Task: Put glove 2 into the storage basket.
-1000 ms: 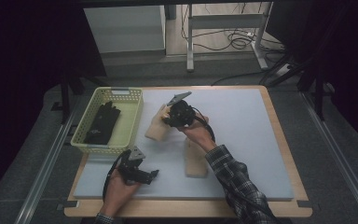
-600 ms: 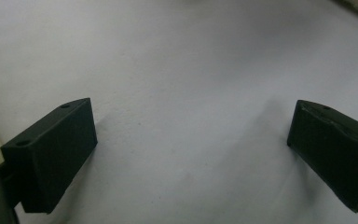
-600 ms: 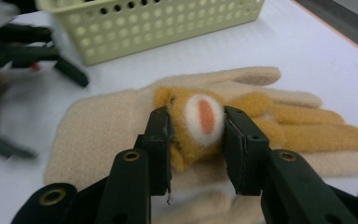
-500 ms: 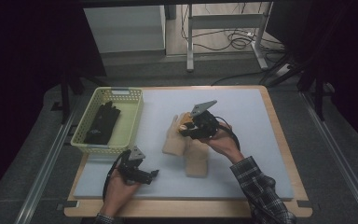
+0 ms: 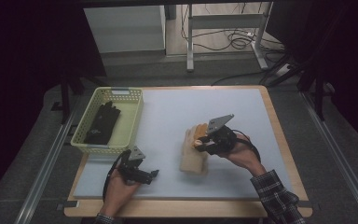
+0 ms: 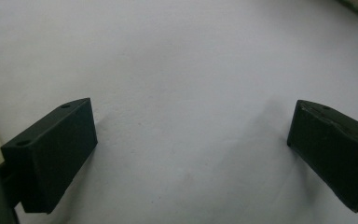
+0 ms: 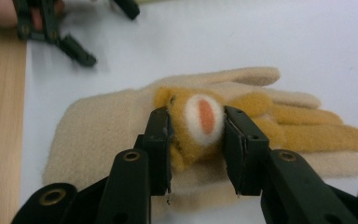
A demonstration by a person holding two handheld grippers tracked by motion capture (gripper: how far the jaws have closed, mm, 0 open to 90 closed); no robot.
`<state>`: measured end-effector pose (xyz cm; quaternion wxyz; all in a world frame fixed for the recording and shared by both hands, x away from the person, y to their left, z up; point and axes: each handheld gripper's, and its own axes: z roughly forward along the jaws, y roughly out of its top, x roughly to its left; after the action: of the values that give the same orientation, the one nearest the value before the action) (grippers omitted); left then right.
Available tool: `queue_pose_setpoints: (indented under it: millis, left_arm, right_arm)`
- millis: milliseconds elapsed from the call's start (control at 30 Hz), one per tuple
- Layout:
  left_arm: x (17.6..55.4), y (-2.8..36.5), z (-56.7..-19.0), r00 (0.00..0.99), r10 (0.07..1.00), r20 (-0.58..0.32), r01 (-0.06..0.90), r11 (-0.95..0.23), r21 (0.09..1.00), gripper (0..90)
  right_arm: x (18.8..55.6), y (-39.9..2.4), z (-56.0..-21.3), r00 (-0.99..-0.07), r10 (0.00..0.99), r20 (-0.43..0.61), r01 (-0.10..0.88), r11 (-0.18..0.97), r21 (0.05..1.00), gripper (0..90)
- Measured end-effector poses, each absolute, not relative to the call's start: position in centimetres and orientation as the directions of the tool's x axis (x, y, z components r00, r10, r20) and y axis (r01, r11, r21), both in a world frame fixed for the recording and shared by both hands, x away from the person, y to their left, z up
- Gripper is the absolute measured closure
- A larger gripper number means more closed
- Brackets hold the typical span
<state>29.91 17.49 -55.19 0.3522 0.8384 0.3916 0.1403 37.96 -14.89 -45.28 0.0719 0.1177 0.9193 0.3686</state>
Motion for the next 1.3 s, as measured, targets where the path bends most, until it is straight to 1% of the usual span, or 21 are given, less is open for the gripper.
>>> queue_pose_setpoints:
  millis: [67, 167, 233, 300, 333, 367, 433, 533, 633, 667, 733, 900, 1200, 1300]
  left_arm:
    - [29.9, 17.5, -55.2, 0.654, 0.756, -0.041, 0.558, -0.445, 0.7, 1.4]
    - [29.9, 17.5, -55.2, 0.656, 0.754, -0.039, 0.557, -0.449, 0.699, 1.4]
    - [29.9, 17.5, -55.2, 0.655, 0.755, -0.041, 0.559, -0.447, 0.699, 1.4]
    - [29.9, 17.5, -55.2, 0.655, 0.755, -0.041, 0.559, -0.447, 0.699, 1.4]
    - [29.9, 17.5, -55.2, 0.654, 0.756, -0.042, 0.559, -0.445, 0.7, 1.4]
    - [29.9, 17.5, -55.2, 0.654, 0.755, -0.041, 0.559, -0.445, 0.7, 1.4]
    - [29.9, 17.5, -55.2, 0.653, 0.756, -0.042, 0.559, -0.444, 0.7, 1.4]
    - [29.9, 17.5, -55.2, 0.654, 0.755, -0.041, 0.559, -0.446, 0.699, 1.4]
    - [29.9, 17.5, -55.2, 0.654, 0.755, -0.041, 0.559, -0.446, 0.699, 1.4]
    - [29.9, 17.5, -55.2, 0.654, 0.755, -0.041, 0.559, -0.446, 0.7, 1.4]
    - [29.9, 17.5, -55.2, 0.654, 0.755, -0.041, 0.558, -0.446, 0.699, 1.4]
    - [29.9, 17.5, -55.2, 0.654, 0.755, -0.041, 0.558, -0.446, 0.7, 1.4]
    - [29.9, 17.5, -55.2, 0.654, 0.756, -0.038, 0.558, -0.447, 0.699, 1.4]
    - [29.9, 17.5, -55.2, 0.654, 0.756, -0.038, 0.557, -0.447, 0.7, 1.4]
  right_arm:
    - [38.0, -15.1, -45.9, -0.965, 0.258, -0.045, 0.159, 0.714, 0.682, 63.0]
    - [38.3, -15.2, -47.0, -0.963, 0.269, -0.035, 0.176, 0.719, 0.672, 61.6]
    - [38.6, -15.1, -48.2, -0.956, 0.292, -0.032, 0.199, 0.725, 0.659, 57.6]
    - [38.7, -15.0, -49.1, -0.951, 0.309, -0.012, 0.226, 0.722, 0.654, 51.1]
    - [38.7, -15.0, -49.3, -0.947, 0.322, 0.001, 0.242, 0.709, 0.662, 50.1]
    - [38.7, -15.1, -49.4, -0.942, 0.335, 0.017, 0.261, 0.697, 0.668, 47.3]
    - [38.5, -15.2, -49.1, -0.936, 0.351, 0.011, 0.266, 0.688, 0.675, 41.8]
    - [38.3, -15.9, -48.4, -0.922, 0.387, 0.015, 0.287, 0.656, 0.699, 40.0]
    - [38.1, -16.7, -47.9, -0.901, 0.433, 0.024, 0.318, 0.62, 0.717, 40.1]
    - [38.1, -17.1, -47.8, -0.891, 0.452, 0.043, 0.339, 0.6, 0.725, 40.6]
    - [38.0, -17.9, -47.9, -0.879, 0.471, 0.071, 0.367, 0.573, 0.733, 43.2]
    - [37.5, -19.7, -49.1, -0.853, 0.509, 0.114, 0.415, 0.531, 0.739, 60.1]
    - [35.2, -19.8, -50.9, -0.854, 0.508, 0.115, 0.419, 0.54, 0.73, 81.8]
    - [34.7, -19.8, -51.4, -0.859, 0.498, 0.122, 0.419, 0.545, 0.727, 85.0]
